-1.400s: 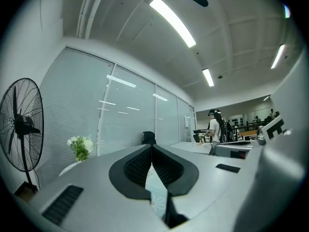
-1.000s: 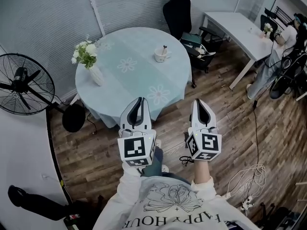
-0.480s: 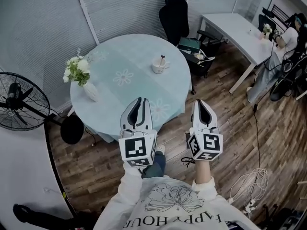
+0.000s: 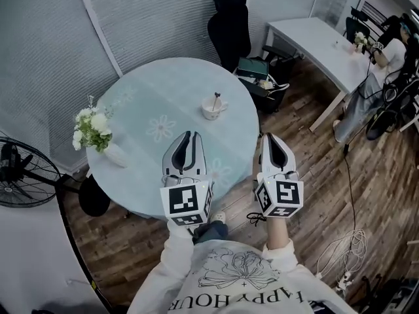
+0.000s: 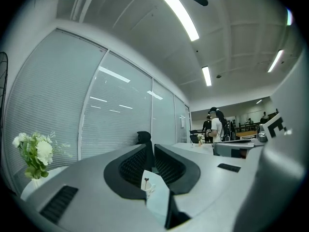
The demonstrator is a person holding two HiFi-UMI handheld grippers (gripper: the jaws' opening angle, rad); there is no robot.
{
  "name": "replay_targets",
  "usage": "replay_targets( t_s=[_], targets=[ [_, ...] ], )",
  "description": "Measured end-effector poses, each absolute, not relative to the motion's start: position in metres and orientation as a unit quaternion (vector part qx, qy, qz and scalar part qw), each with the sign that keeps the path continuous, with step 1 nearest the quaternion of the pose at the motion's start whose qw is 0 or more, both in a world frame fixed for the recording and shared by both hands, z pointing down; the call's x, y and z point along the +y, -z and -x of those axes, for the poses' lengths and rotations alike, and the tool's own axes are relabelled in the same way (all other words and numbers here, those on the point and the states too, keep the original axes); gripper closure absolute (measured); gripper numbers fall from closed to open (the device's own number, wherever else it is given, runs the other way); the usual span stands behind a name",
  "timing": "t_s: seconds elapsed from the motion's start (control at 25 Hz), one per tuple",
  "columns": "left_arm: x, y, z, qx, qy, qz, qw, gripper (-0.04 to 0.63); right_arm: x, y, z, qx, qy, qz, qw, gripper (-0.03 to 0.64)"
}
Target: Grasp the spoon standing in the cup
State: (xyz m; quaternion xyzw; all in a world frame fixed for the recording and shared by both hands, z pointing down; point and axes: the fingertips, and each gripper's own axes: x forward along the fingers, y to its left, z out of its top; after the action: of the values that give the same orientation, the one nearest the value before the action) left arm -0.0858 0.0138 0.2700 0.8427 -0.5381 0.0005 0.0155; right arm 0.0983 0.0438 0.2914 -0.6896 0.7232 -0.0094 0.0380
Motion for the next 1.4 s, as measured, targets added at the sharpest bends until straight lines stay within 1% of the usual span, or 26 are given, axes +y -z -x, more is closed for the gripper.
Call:
replay_targets(
  t_s=[0.32, 0.68, 1.04, 1.4],
  targets=[
    [-0.050, -0.281, 0.081, -0.532, -0.011, -0.846, 0.021, 0.551, -0.014, -0.302, -0.102, 0.720, 0.021, 0.693, 0.037, 0.606],
    [-0.089, -0.302, 0.073, -0.535, -0.028, -0.844, 0.037, 0.546, -0.053, -0.324, -0.111, 0.722, 0.041, 0.691, 0.023, 0.606],
    [-0.151, -0.316, 0.055, -0.542, -0.041, -0.838, 0.047, 0.536, -0.123, -0.334, -0.126, 0.733, 0.049, 0.678, 0.018, 0.606],
    [-0.201, -0.354, 0.033, -0.557, -0.076, -0.824, 0.071, 0.528, -0.184, -0.359, -0.137, 0.763, 0.057, 0.644, -0.004, 0.606]
  ],
)
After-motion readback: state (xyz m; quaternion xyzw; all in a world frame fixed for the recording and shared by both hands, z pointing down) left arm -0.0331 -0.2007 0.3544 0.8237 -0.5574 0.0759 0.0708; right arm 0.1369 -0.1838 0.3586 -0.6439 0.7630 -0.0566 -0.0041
